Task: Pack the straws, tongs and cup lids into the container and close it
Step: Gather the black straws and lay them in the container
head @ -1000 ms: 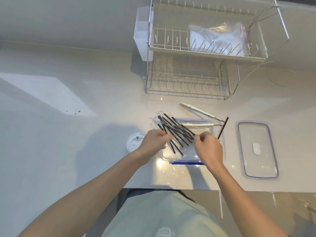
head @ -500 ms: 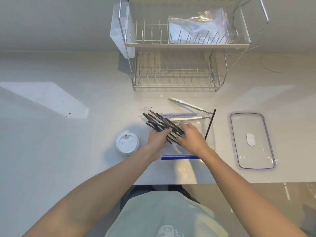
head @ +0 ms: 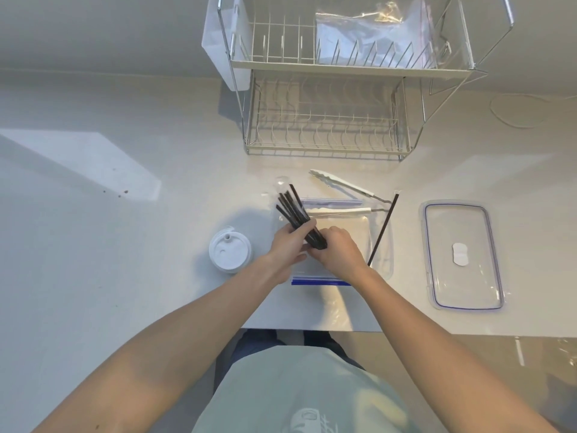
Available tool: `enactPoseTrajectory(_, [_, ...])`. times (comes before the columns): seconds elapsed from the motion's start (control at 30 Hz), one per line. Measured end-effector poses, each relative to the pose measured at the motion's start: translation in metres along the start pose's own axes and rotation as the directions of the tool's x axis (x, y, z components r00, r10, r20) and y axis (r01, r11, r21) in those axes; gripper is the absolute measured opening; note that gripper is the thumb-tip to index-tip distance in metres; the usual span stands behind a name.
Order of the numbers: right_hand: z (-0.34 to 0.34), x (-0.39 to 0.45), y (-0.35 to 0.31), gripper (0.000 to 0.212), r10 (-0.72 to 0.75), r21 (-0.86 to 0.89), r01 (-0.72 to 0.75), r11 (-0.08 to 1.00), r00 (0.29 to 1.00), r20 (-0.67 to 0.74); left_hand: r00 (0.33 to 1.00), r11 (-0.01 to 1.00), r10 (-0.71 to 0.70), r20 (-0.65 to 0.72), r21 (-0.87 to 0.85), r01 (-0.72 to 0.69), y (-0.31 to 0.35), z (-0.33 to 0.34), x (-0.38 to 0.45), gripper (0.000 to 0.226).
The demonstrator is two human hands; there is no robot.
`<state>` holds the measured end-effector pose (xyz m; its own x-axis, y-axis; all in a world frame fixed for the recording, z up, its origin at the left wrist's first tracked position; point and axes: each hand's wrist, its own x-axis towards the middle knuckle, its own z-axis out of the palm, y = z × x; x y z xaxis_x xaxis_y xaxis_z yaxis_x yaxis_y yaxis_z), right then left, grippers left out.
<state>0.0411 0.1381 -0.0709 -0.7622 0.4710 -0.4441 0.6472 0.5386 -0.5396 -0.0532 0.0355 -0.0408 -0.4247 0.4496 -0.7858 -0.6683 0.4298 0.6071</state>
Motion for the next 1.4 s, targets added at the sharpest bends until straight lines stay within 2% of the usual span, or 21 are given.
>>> enactPoseTrajectory(0.07, [-0.003, 0.0, 0.002, 0.012, 0.014, 0.05, -0.014, 0.999, 1.0, 0.012, 0.999, 0.998, 0.032, 0.029, 0.045, -0.033, 0.003, 0.002, -0.002, 0.027])
enactPoseTrajectory(0.13, [-0.006, -0.003, 0.004, 0.016, 0.028, 0.135, -0.029, 0.99, 1.0, 0.012, 0.993, 0.987, 0.107, 0.046, 0.114, -0.112, 0.006, 0.004, -0.005, 0.024])
enactPoseTrajectory(0.23, [-0.011, -0.01, 0.006, 0.019, 0.088, 0.297, -0.075, 0.952, 0.996, -0.029, 0.966, 0.937, 0.246, 0.079, 0.235, -0.258, 0.011, 0.01, -0.007, 0.03])
enactPoseTrajectory(0.33, [-0.014, -0.017, 0.007, 0.019, 0.132, 0.412, -0.085, 0.907, 0.987, -0.087, 0.941, 0.903, 0.313, 0.13, 0.265, -0.337, 0.018, 0.019, -0.008, 0.042])
enactPoseTrajectory(0.37, [-0.015, -0.02, 0.006, 0.02, 0.127, 0.416, -0.074, 0.906, 0.987, -0.102, 0.934, 0.892, 0.322, 0.153, 0.281, -0.354, 0.021, 0.022, -0.007, 0.039])
enactPoseTrajectory(0.43, [-0.019, -0.026, 0.005, 0.024, 0.085, 0.407, -0.033, 0.913, 0.99, -0.11, 0.912, 0.83, 0.359, 0.2, 0.379, -0.41, 0.024, 0.03, -0.004, 0.021])
enactPoseTrajectory(0.5, [-0.024, -0.034, 0.003, 0.035, 0.017, 0.402, 0.031, 0.915, 0.993, -0.115, 0.897, 0.776, 0.381, 0.223, 0.451, -0.441, 0.026, 0.039, 0.0, 0.02])
enactPoseTrajectory(0.57, [-0.03, -0.039, 0.006, 0.045, 0.001, 0.318, 0.042, 0.947, 0.991, -0.134, 0.901, 0.774, 0.378, 0.215, 0.46, -0.435, 0.026, 0.047, 0.005, 0.022])
enactPoseTrajectory(0.63, [-0.039, -0.043, 0.013, 0.05, 0.039, 0.164, -0.006, 0.986, 0.98, -0.195, 0.898, 0.788, 0.39, 0.205, 0.431, -0.44, 0.027, 0.051, 0.011, 0.015])
enactPoseTrajectory(0.7, [-0.048, -0.044, 0.024, 0.042, 0.139, 0.18, -0.083, 0.98, 0.936, -0.323, 0.895, 0.789, 0.398, 0.2, 0.423, -0.445, 0.028, 0.049, 0.017, 0.01])
enactPoseTrajectory(0.8, [-0.059, -0.037, 0.037, 0.031, 0.341, 0.293, -0.206, 0.934, 0.762, -0.55, 0.902, 0.81, 0.363, 0.232, 0.401, -0.429, 0.025, 0.042, 0.023, 0.004])
enactPoseTrajectory(0.87, [-0.063, -0.028, 0.041, 0.038, 0.408, 0.299, -0.284, 0.911, 0.722, -0.558, 0.914, 0.838, 0.323, 0.244, 0.376, -0.396, 0.021, 0.038, 0.024, 0.015])
enactPoseTrajectory(1.03, [-0.065, -0.017, 0.05, 0.016, 0.393, 0.214, -0.331, 0.919, 0.742, -0.543, 0.939, 0.878, 0.264, 0.221, 0.347, -0.329, 0.016, 0.031, 0.026, 0.014])
enactPoseTrajectory(1.17, [-0.071, -0.022, 0.042, 0.018, 0.355, 0.345, -0.172, 0.923, 0.729, -0.585, 0.938, 0.883, 0.25, 0.242, 0.34, -0.323, 0.015, 0.027, 0.026, 0.012])
enactPoseTrajectory(1.23, [-0.074, -0.025, 0.031, 0.027, 0.315, 0.397, -0.104, 0.912, 0.798, -0.515, 0.94, 0.867, 0.233, 0.25, 0.384, -0.317, 0.013, 0.027, 0.027, 0.015])
enactPoseTrajectory(1.3, [-0.074, -0.025, 0.02, 0.031, 0.225, 0.341, -0.084, 0.936, 0.889, -0.399, 0.935, 0.841, 0.226, 0.275, 0.43, -0.33, 0.009, 0.027, 0.027, 0.02])
enactPoseTrajectory(1.4, [-0.068, -0.022, 0.009, 0.023, 0.141, 0.321, -0.058, 0.945, 0.961, -0.239, 0.901, 0.825, 0.242, 0.359, 0.412, -0.386, 0.006, 0.029, 0.024, 0.027])
